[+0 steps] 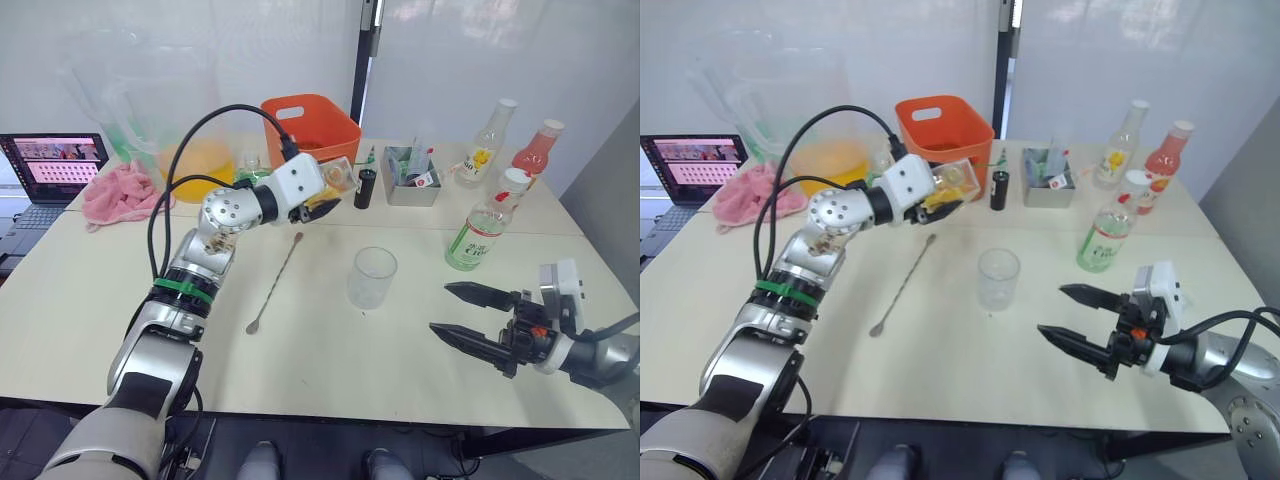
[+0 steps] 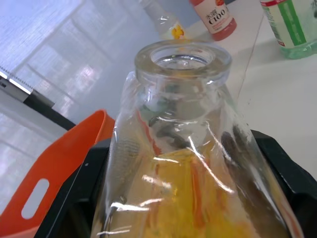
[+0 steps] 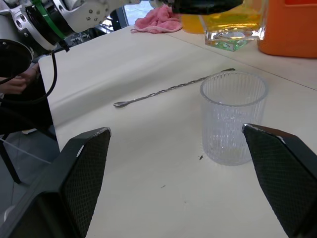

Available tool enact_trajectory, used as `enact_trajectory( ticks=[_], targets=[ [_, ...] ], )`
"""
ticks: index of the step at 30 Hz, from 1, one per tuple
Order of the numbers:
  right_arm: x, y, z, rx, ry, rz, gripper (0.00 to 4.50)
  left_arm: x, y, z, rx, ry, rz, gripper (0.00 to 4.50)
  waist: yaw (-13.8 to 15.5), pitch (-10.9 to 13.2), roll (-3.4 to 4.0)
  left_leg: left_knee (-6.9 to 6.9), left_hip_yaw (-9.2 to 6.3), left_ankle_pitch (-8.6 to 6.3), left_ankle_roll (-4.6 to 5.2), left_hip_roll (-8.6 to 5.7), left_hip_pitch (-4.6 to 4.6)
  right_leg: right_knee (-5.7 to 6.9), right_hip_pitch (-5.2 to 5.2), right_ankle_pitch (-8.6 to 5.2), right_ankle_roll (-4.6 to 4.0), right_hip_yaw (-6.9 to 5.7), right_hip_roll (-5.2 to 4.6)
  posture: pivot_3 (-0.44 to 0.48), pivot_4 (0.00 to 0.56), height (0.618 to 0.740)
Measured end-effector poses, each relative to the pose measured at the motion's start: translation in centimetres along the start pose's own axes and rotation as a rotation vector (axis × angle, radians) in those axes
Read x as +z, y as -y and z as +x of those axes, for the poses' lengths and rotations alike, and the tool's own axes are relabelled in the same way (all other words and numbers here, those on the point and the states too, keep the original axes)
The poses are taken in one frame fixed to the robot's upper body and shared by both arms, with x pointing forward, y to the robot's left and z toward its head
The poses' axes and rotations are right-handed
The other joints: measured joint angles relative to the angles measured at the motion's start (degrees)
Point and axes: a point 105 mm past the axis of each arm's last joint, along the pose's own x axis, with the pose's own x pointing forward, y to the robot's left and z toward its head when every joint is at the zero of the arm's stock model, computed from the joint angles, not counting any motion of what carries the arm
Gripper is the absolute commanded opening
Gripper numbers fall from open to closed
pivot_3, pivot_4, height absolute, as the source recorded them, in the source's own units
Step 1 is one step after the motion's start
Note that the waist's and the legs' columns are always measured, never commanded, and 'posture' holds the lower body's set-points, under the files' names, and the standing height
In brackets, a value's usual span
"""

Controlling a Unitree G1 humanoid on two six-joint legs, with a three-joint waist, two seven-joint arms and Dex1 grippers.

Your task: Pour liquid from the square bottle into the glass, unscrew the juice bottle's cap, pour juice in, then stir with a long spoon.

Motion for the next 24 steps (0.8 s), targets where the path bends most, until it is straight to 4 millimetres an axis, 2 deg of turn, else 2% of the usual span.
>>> enact_trajectory(
  ticks=[6, 19, 24],
  targets=[
    [-0.4, -0.1, -0.1, -0.028, -0.004, 0.012, 4.49, -0.9, 1.7, 0.9, -0.033, -0.030, 0.110, 2.82, 0.0, 0.0, 0.00, 0.03, 0.00, 0.00, 0.00, 0.00, -0.01, 0.02, 0.00, 0.00, 0.01, 0.01, 0.00, 0.000, 0.150, 0.740],
    [-0.5, 0.0, -0.1, -0.061, -0.009, 0.012, 4.49, 0.1, 3.0, 1.9, -0.015, 0.007, 0.301, 2.82, 0.1, 0.0, 0.00, 0.04, 0.00, 0.00, 0.00, 0.00, 0.00, 0.05, 0.01, 0.02, 0.01, 0.00, 0.00, 0.000, 0.150, 0.740],
    [-0.6, 0.1, -0.2, -0.067, -0.010, 0.015, 4.49, -0.3, 3.4, 2.1, -0.009, -0.004, 0.352, 2.82, 0.1, 0.0, 0.00, 0.06, 0.00, 0.00, 0.00, 0.00, 0.00, 0.07, 0.01, 0.02, 0.01, 0.01, 0.00, 0.000, 0.150, 0.740]
  ],
)
